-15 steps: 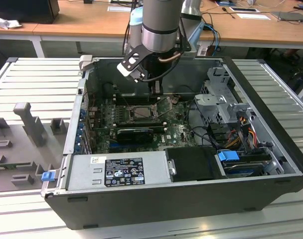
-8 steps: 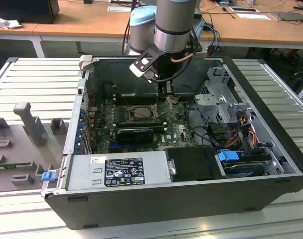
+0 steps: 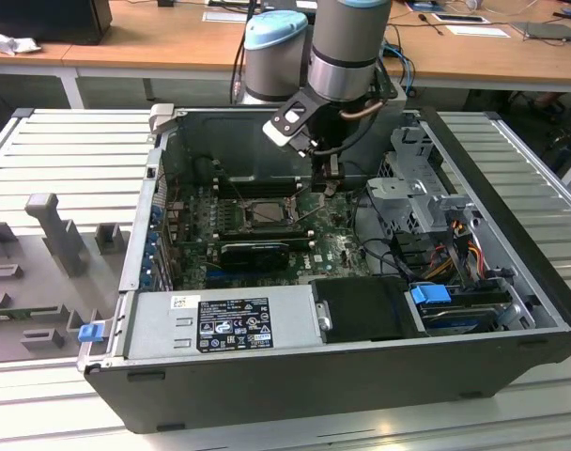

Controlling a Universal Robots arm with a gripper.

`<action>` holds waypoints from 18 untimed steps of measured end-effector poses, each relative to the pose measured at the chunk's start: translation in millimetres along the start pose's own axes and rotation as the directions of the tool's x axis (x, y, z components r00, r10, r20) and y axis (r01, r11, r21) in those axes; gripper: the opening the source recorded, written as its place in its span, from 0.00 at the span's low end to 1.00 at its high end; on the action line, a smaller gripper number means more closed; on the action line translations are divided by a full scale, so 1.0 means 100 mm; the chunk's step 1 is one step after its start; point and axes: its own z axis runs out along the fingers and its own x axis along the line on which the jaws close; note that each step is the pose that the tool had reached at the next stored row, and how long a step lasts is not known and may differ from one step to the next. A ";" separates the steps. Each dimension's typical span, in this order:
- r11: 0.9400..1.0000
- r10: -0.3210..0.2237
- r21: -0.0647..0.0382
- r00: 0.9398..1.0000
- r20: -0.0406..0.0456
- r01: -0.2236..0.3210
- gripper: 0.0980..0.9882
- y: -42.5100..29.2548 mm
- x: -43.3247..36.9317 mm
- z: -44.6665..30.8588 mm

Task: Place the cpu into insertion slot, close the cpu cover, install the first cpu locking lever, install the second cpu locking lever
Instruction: 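Close the cpu cover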

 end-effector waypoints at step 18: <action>0.998 -0.064 -0.001 0.998 -0.001 0.064 0.01 0.282 0.038 0.104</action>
